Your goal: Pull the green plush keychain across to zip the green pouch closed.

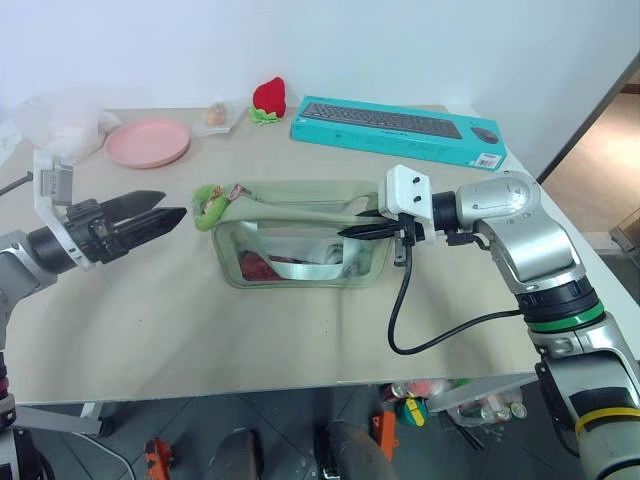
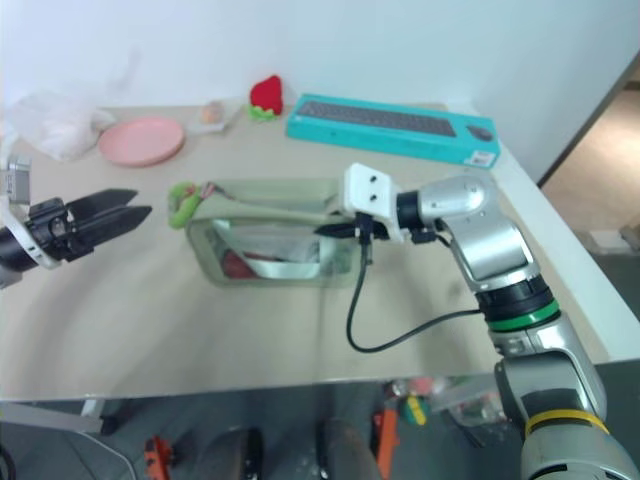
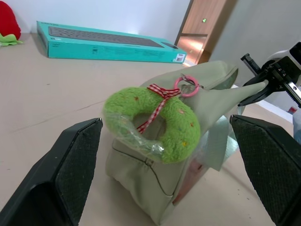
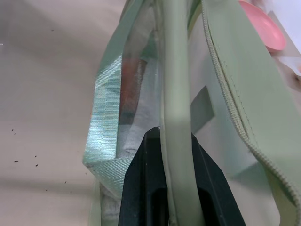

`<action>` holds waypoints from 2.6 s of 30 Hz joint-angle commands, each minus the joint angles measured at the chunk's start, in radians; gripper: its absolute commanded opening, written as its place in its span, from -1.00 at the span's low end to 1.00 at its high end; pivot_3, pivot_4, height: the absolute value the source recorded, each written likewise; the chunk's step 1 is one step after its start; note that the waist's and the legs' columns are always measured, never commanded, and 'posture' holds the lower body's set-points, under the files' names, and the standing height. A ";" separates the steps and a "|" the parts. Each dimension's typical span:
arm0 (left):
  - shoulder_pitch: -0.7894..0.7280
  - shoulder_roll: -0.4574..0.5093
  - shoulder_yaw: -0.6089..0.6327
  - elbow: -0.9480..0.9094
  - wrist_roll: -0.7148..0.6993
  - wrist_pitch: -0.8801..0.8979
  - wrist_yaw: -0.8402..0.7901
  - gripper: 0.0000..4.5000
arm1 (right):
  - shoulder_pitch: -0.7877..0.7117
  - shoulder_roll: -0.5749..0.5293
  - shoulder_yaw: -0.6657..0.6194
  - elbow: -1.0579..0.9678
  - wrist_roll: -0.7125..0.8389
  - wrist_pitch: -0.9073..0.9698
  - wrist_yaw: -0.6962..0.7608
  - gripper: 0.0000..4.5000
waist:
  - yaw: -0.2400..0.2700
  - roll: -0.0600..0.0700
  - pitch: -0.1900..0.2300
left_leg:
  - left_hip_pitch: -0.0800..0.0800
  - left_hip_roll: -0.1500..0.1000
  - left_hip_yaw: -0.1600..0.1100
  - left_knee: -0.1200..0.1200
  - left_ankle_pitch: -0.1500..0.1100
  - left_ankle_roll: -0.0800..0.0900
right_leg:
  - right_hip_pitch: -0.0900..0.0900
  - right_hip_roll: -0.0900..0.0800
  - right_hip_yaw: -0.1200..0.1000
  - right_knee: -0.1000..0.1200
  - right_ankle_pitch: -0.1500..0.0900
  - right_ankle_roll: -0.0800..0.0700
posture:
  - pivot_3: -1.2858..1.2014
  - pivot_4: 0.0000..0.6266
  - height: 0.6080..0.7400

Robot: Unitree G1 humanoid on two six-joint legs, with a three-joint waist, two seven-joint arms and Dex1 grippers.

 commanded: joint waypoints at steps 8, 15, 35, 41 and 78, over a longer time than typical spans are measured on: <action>-0.046 0.022 -0.002 0.014 0.004 -0.011 -0.010 1.00 | 0.033 -0.032 -0.111 -0.110 0.102 0.111 -0.002 0.35 | 0.000 0.000 0.000 | 0.000 0.001 0.000 0.000 0.000 0.000 | 0.000 0.001 0.000 0.000 0.000 -0.001 | 0.03 -0.52 1.00; -0.063 0.041 -0.003 0.028 -0.011 0.014 -0.037 1.00 | 0.146 -0.136 -0.244 -0.186 0.226 0.212 0.020 0.35 | 0.008 0.000 0.000 | 0.000 -0.001 0.000 0.000 0.000 0.000 | 0.000 -0.001 0.000 0.000 -0.001 0.000 | 0.03 -0.52 1.00; -0.109 0.043 -0.079 -0.117 -0.115 0.114 -0.081 1.00 | 0.255 -0.138 -0.233 -0.215 0.222 0.221 -0.064 0.35 | 0.008 0.000 0.000 | 0.001 -0.001 0.000 0.000 0.000 0.000 | 0.000 0.001 0.000 0.000 0.000 -0.001 | 0.03 -0.52 1.00; -0.114 0.036 -0.081 -0.120 -0.124 0.115 -0.071 1.00 | 0.258 -0.134 -0.245 -0.219 0.238 0.228 -0.066 -0.35 | 0.008 0.000 0.000 | 0.001 -0.001 0.000 0.000 0.000 0.000 | 0.000 0.001 0.000 0.000 0.000 -0.001 | 0.03 -0.52 1.00; -0.157 -0.091 -0.098 0.110 -0.045 0.103 -0.004 -0.50 | 0.288 -0.136 -0.252 -0.276 0.247 0.260 -0.119 -1.00 | 0.005 0.000 0.000 | 0.001 0.000 0.000 0.000 0.000 0.000 | 0.001 0.003 0.000 0.001 0.000 -0.001 | 0.03 -0.52 1.00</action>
